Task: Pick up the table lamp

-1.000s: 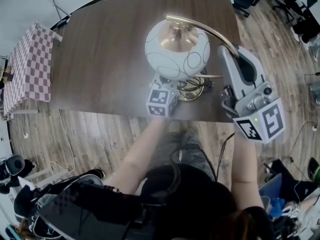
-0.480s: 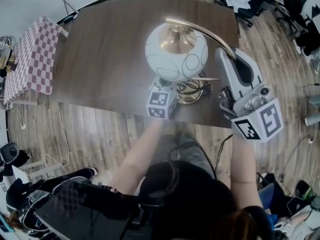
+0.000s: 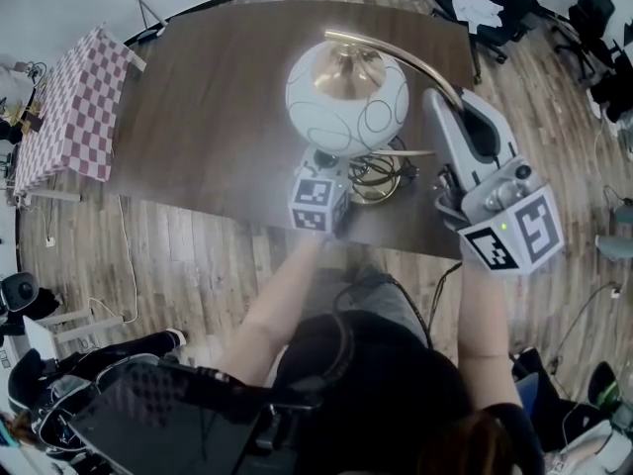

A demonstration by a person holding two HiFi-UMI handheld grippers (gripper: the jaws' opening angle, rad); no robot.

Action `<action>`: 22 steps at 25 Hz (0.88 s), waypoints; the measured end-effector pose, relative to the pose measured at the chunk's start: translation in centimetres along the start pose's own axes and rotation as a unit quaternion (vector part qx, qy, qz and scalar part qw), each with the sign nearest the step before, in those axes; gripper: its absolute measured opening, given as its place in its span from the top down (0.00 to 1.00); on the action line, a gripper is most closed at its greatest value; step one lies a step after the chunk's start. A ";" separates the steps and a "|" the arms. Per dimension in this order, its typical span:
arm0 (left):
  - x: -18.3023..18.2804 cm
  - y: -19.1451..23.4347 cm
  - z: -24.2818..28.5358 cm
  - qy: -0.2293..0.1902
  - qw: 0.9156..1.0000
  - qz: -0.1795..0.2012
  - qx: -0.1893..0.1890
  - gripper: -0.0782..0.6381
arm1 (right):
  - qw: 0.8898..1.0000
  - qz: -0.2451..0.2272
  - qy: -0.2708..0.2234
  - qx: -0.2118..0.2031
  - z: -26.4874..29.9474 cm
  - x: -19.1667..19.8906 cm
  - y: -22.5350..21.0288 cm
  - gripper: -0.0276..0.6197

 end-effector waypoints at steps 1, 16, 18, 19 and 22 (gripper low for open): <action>0.0 -0.1 -0.1 0.001 1.000 0.000 -0.001 0.89 | 1.000 0.001 0.000 -0.002 -0.1 0.0 0.0 0.95; -0.6 -0.6 -0.3 0.010 1.000 -0.001 0.002 0.89 | 1.000 0.005 0.000 -0.010 -0.1 -0.9 -0.1 0.95; -0.8 -0.7 -0.3 0.007 1.000 -0.001 0.002 0.89 | 1.000 0.003 -0.001 -0.011 -0.1 -1.2 -0.1 0.95; -1.0 -0.7 -0.3 0.006 1.000 -0.002 0.002 0.89 | 1.000 0.001 -0.001 -0.011 0.0 -1.3 0.0 0.95; -1.3 -0.6 -0.5 0.004 1.000 -0.003 0.003 0.89 | 1.000 -0.002 -0.001 -0.013 0.2 -1.7 0.2 0.95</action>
Point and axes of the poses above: the fingertips, and each gripper's own axes: z forward along the fingers, y to its left, x out of its underside, the point moved 2 cm from there along -z, backward along the fingers, and after that the axes turned 9 degrees about -x, right-handed, at the moved point
